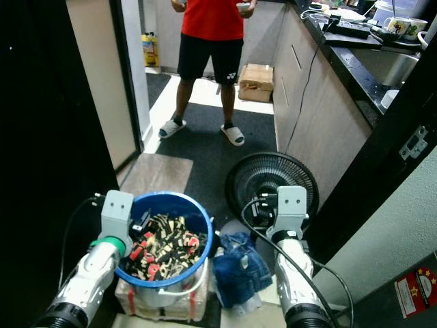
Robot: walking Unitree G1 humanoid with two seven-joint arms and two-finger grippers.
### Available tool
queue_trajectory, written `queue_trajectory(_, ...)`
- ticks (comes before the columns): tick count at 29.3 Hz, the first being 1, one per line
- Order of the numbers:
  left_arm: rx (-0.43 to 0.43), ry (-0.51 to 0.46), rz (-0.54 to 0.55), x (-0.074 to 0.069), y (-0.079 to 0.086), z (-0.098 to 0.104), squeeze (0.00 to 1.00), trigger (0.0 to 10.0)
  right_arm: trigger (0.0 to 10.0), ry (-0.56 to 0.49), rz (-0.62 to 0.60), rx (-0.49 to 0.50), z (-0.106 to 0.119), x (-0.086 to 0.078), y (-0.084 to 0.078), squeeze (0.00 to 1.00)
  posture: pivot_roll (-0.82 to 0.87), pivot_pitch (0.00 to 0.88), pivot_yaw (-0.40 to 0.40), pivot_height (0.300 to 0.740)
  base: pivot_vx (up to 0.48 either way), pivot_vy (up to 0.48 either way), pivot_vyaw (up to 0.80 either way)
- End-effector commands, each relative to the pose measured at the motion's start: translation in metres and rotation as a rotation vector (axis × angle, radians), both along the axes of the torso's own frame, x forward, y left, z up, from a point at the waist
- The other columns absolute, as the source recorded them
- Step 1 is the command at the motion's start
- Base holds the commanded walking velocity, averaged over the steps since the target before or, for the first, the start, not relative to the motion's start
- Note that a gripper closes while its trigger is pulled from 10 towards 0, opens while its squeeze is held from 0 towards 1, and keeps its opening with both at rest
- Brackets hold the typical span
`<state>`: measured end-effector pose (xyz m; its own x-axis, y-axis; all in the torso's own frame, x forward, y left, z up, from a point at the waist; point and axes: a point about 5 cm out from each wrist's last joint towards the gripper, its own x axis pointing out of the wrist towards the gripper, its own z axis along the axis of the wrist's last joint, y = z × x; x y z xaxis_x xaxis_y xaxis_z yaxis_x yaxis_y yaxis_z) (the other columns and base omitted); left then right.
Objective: Clothes washing
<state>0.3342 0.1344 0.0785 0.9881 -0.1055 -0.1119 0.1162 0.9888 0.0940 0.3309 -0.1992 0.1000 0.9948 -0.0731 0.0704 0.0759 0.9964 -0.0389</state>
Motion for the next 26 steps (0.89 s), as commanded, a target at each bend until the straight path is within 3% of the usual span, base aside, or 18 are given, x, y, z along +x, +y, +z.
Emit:
queue_trajectory(1, 0.011, 0.001, -0.005, -0.0021, 0.0018, -0.0011, 0.00, 10.0, 10.0, 0.018, -0.002, 0.011, -0.0052, -0.0031, 0.0016, 0.00, -0.04, 0.000, 0.024, 0.740, 0.000, 0.000, 0.00)
queue_trajectory(26, 0.020, -0.006, -0.001, -0.0037, 0.0040, 0.0007, 0.00, 10.0, 10.0, -0.014, 0.041, -0.011, -0.0033, -0.0052, 0.0110, 0.00, -0.02, 0.014, 0.024, 0.740, 0.000, 0.000, 0.00)
